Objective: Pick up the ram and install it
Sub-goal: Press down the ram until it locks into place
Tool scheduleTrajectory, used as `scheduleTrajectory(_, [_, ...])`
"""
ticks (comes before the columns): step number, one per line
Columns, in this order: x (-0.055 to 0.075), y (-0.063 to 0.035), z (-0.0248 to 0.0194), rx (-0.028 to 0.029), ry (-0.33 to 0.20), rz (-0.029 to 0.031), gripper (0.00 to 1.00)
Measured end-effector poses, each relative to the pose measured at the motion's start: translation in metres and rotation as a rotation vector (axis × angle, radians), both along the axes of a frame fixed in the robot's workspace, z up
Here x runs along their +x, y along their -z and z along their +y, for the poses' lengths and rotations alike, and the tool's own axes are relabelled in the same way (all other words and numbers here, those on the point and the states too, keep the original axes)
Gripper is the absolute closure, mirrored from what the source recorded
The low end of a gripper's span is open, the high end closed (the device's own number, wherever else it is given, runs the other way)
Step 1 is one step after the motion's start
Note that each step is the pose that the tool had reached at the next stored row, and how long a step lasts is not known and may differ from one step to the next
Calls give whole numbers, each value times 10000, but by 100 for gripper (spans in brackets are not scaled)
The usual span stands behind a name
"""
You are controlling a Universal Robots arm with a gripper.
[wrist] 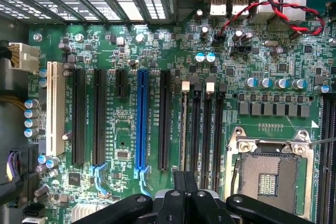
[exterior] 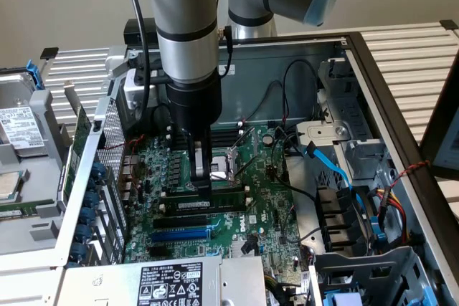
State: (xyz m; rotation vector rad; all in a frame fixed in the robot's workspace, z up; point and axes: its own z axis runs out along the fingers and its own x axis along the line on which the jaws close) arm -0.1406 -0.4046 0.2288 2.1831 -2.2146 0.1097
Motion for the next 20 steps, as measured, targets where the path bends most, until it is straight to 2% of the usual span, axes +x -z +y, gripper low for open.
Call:
scheduleTrajectory(15, [-3, 32, -1, 21, 0, 3, 89])
scheduleTrajectory(17, [-2, 9, 1, 46, 1, -9, 89])
scheduleTrajectory(20, [-3, -79, -1, 44, 0, 0, 89])
